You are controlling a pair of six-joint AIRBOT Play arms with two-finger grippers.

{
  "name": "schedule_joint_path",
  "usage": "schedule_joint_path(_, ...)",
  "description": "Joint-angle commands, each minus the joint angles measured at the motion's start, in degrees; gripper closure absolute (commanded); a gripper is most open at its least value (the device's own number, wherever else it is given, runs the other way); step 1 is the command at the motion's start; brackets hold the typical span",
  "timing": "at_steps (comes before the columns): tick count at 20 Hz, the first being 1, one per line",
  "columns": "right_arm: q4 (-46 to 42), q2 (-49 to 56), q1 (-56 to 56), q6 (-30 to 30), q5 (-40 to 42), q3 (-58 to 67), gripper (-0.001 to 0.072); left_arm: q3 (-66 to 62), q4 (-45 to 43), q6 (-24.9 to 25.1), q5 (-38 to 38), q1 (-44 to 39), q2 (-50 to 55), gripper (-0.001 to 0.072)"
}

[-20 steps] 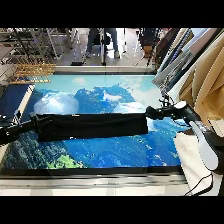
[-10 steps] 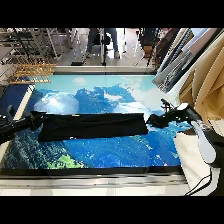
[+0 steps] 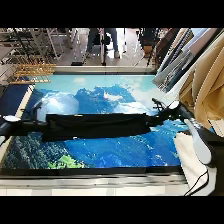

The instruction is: Fold the clothes and pants, and hang the long-sleeved shirts on hangers.

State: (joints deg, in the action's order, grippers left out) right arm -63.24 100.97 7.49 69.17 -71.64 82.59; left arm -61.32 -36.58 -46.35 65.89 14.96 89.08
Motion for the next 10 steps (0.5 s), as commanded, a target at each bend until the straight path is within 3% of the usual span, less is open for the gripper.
schedule_joint_path(1,-29.51,-9.75,0.81,7.48,-5.44,0.20,0.0694,-0.02,-2.89,-2.56,-8.22,-7.30,-0.22,0.0701)
schedule_joint_path(4,-30.97,-18.21,3.15,7.76,-6.75,0.24,0.0694,-0.02,-4.55,-2.32,-8.04,-13.16,-0.20,0.0701)
schedule_joint_path(7,-17.75,-23.19,-0.55,7.87,-4.68,1.70,0.0695,-0.04,-6.69,-2.32,-11.37,-18.34,1.64,0.0701)
schedule_joint_path(10,-6.75,-22.97,-11.15,13.31,0.85,3.19,0.0695,-0.04,-6.78,-2.36,-11.74,-19.98,3.91,0.0702)
